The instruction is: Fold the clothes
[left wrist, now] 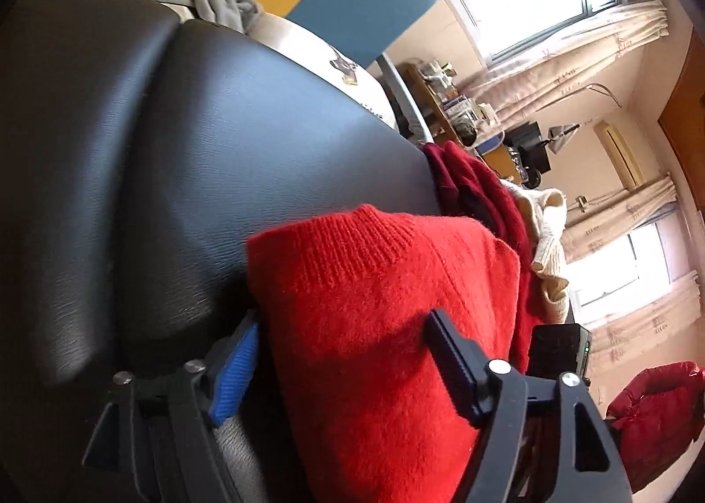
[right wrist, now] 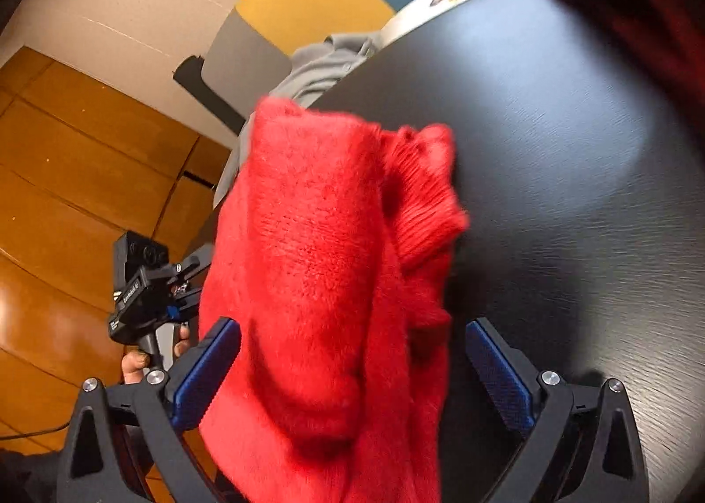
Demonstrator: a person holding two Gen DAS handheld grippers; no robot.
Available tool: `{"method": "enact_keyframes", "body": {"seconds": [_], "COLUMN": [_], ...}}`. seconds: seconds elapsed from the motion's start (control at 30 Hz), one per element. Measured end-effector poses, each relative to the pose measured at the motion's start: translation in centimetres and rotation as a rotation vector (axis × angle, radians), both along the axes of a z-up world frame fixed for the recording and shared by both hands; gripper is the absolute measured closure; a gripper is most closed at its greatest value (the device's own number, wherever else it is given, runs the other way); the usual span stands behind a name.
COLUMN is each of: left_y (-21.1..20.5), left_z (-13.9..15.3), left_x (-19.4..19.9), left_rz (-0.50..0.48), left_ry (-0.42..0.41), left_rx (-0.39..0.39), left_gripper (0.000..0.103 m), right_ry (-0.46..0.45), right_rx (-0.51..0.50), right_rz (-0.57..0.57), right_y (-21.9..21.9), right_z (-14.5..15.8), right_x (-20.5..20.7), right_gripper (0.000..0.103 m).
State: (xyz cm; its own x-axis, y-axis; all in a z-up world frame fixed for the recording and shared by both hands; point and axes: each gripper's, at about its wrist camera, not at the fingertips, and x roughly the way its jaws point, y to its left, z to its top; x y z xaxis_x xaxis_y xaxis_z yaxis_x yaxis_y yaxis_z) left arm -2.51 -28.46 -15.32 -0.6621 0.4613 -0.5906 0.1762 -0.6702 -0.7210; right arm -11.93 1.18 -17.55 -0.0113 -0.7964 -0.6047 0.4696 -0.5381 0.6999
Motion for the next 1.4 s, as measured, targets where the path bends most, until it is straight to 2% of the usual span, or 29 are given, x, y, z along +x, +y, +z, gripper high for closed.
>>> {"method": "enact_keyframes", "body": {"seconds": [0.17,0.3,0.37,0.47,0.5,0.6,0.7,0.8,0.87,0.97,1.1,1.27,1.4], "left_y": [0.7,1.2,1.4,2.1,2.1,2.3,2.4,0.6,-1.2,-4.6,-10.1,-17.4,-22.9], "left_z": [-0.4,-0.6,-0.7,-0.8,-0.7,-0.1,1.5,2.4,3.3,5.0,8.7,14.3,18.0], "left_x": [-0.5,-0.4,-0.6,-0.2,0.1,1.2,3.4,6.9,10.1,15.5,24.4,35.9,42.8], "left_rz": [0.011,0.061,0.061,0.037,0.037,0.051,0.071,0.134,0.199,0.31,0.497,0.752,0.921], "left_ry": [0.014,-0.023,-0.041,-0.026,-0.017,0.004,0.04,0.069,0.087,0.118,0.168,0.192,0.172], "left_rx": [-0.01,0.017,0.041,0.027,0.03,0.025,-0.037,-0.02,-0.037,-0.057,-0.138,-0.285,-0.398], "left_gripper": [0.023,0.023,0.025,0.045,0.051,0.056,0.058,0.058,0.058,0.058,0.058,0.058,0.057], "right_ry": [0.029,0.049,0.053,0.105,0.105,0.085,0.081,0.079,0.07,0.074,0.089,0.138,0.2], "right_rx": [-0.034,0.005,0.022,0.082,0.089,0.07,0.064,0.042,0.011,-0.033,-0.089,-0.167,-0.219], "right_rz": [-0.011,-0.01,-0.006,-0.003,-0.004,-0.022,-0.026,0.024,0.073,0.176,0.374,0.636,0.825], "right_y": [-0.4,-0.8,-1.0,-1.9,-1.9,-1.4,-1.7,-3.2,-5.0,-9.2,-18.3,-32.5,-44.1], "right_z": [-0.6,-0.4,-0.1,-0.2,-0.2,-0.4,-0.1,0.4,0.8,1.8,4.0,8.4,12.8], "right_x": [0.3,1.0,1.3,1.3,1.4,1.7,2.7,4.2,5.3,7.1,10.5,16.7,23.2], "right_gripper": [0.0,0.0,0.007,0.026,0.037,0.051,0.06,0.062,0.063,0.064,0.064,0.064,0.065]}}
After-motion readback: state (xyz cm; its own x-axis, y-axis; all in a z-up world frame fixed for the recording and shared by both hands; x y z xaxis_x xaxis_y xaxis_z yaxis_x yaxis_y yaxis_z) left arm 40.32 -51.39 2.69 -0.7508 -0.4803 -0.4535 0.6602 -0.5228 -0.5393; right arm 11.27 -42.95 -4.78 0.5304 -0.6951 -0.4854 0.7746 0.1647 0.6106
